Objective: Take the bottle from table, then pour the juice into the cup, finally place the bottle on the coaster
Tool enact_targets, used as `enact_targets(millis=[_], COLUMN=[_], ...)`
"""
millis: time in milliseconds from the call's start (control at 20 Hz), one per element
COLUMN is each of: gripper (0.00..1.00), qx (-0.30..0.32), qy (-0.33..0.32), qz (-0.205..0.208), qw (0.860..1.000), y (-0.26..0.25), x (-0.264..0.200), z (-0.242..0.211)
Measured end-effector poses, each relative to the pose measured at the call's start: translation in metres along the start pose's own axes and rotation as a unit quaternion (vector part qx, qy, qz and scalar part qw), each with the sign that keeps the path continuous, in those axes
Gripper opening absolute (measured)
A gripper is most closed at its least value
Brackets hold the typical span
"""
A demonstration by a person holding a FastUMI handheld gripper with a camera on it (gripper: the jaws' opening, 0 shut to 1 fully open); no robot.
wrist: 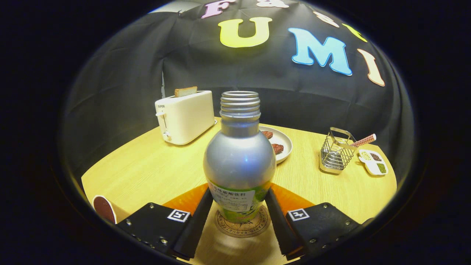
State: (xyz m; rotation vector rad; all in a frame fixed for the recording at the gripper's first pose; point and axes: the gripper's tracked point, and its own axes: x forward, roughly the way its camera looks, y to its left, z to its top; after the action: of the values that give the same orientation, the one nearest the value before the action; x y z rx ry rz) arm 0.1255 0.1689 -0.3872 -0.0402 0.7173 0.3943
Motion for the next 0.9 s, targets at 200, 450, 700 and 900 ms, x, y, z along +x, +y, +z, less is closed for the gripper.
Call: enact_targets(millis=[200,450,700,900], gripper=[0.99,0.99,0.99,0.98], qx=[-0.002,-0.005,-0.053,-0.095], qy=[-0.003,-0.017,-0.039,-0.072], qz=[-0.009,-0.008,0.007,0.011], qw=[1.0,1.0,0.998,0.993], y=[-0.004,-0.002,0.016,0.031], x=[-0.008,-0.034,-0.075,-0.112], z=[0.008,0.029,0.047,0.062])
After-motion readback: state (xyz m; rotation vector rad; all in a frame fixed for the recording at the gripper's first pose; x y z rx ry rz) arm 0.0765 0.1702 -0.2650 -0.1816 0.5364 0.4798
